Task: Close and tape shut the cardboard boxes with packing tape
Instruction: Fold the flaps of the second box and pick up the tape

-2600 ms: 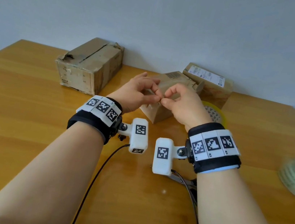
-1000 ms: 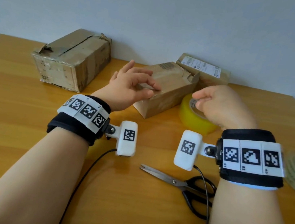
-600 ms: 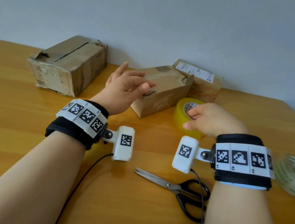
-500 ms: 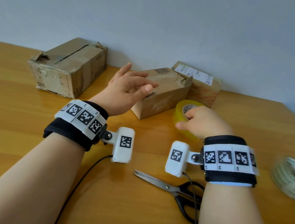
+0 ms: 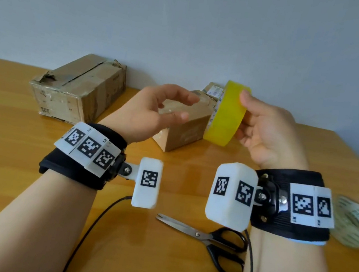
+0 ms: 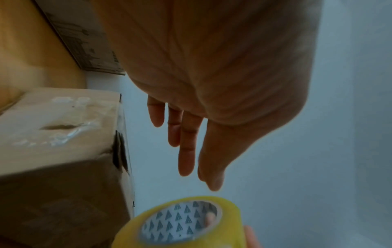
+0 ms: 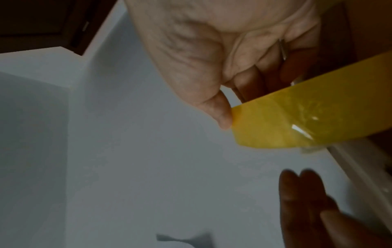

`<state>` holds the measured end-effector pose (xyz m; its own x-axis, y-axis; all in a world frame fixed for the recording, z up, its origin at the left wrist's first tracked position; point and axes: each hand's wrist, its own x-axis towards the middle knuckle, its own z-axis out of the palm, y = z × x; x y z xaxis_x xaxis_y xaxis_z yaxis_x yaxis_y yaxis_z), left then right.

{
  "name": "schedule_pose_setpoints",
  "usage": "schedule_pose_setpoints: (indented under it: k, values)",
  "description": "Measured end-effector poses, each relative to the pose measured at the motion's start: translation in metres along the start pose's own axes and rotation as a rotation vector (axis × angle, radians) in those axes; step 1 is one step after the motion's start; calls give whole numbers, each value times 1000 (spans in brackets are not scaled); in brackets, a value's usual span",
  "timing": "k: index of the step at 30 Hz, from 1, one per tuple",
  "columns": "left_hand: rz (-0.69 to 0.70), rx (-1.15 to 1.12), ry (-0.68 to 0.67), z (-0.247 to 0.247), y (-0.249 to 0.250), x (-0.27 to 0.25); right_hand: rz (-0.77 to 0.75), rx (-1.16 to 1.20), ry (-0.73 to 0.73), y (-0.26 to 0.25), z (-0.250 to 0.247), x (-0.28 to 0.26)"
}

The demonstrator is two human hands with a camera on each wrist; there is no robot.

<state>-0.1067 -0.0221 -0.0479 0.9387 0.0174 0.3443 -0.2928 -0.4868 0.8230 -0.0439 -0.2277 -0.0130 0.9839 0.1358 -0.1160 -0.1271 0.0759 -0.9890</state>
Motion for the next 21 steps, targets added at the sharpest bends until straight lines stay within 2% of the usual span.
schedule_pose_setpoints:
  k: [5,8,13,17,21]
  values:
    - [-38,-16,-84,9,-1,2,-6,194,-37,-2,12,-5]
    - [-26,-53,-64,17,1,4,-25,220,-83,-4,15,-6]
    - [-33,-332,-7,22,3,5,-47,105,-197,-3,18,-8]
    - [-27,-479,43,21,7,5,-166,-26,-256,1,17,-8]
    - [-49,-610,95,16,9,5,-260,-154,-414,4,13,-10]
